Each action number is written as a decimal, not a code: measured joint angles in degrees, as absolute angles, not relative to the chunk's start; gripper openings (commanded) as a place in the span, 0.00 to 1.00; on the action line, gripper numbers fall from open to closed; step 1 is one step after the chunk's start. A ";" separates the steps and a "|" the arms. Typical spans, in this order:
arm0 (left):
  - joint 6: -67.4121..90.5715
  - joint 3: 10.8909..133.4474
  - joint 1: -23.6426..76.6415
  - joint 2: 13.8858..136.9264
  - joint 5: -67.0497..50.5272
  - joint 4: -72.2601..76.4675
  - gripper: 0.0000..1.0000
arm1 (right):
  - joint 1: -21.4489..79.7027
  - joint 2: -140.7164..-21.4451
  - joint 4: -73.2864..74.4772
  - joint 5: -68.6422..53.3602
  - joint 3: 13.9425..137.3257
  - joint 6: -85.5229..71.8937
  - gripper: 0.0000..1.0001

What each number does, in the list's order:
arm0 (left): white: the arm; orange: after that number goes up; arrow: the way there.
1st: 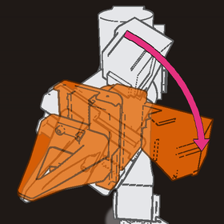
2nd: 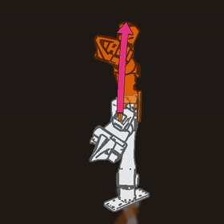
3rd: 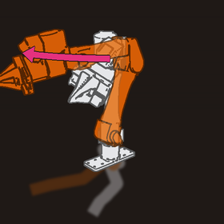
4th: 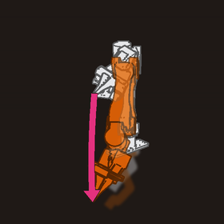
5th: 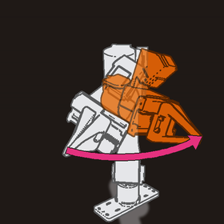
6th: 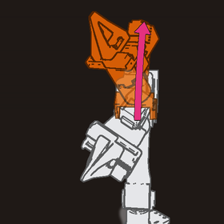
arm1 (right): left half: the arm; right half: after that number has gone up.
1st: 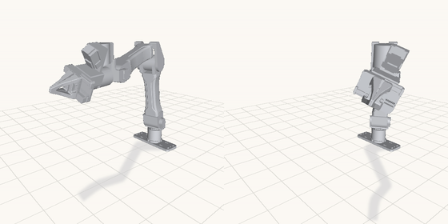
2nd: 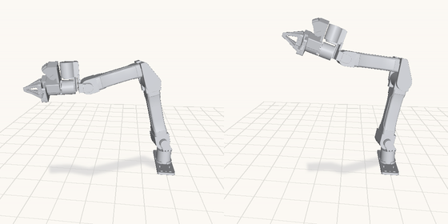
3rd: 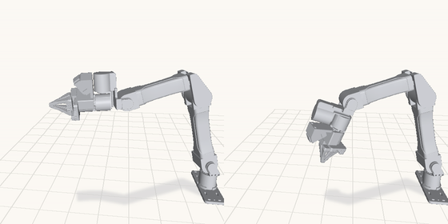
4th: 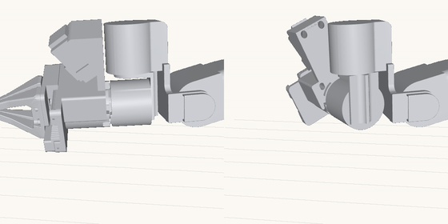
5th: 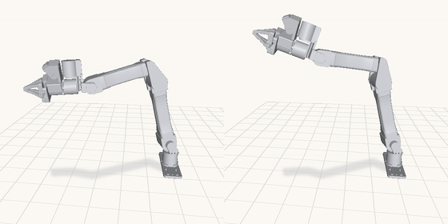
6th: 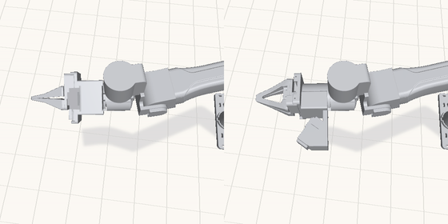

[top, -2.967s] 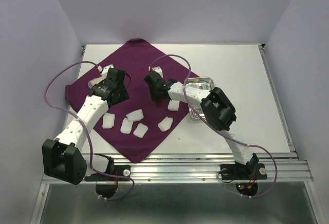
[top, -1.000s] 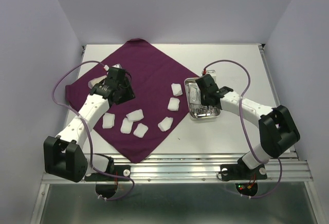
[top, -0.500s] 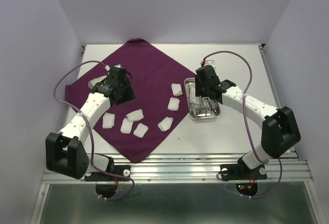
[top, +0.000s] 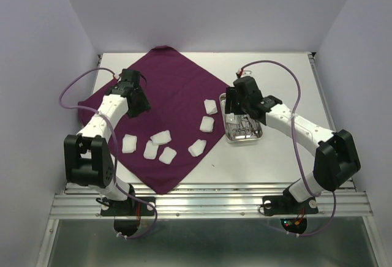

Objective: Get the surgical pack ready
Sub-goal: Pick up the medical item from the surgical kit.

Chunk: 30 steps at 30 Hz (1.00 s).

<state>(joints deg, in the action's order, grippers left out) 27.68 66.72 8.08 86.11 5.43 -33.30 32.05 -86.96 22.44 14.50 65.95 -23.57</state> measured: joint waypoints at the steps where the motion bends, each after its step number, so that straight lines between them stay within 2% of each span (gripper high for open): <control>1: 27.55 67.92 7.46 87.29 5.43 -33.32 0.56 | 32.34 -86.96 21.91 14.04 65.95 -23.86 0.64; 7: 27.40 73.49 4.86 93.65 4.80 -33.65 0.58 | 33.47 -87.13 20.08 12.23 65.95 -24.29 0.64; 8: 27.40 73.84 4.47 94.15 4.71 -33.71 0.72 | 33.47 -87.26 19.84 12.01 65.95 -24.27 0.64; 9: 27.40 74.32 4.08 94.67 4.67 -34.02 0.72 | 33.47 -87.31 19.66 11.90 65.95 -24.29 0.64; 19: 27.07 83.18 -3.27 99.57 4.82 -35.59 0.73 | 33.47 -87.44 17.41 10.02 64.10 -24.69 0.64; 30: 27.97 90.24 -10.15 111.20 6.63 -35.68 0.63 | 33.47 -87.33 16.14 8.19 62.92 -25.36 0.65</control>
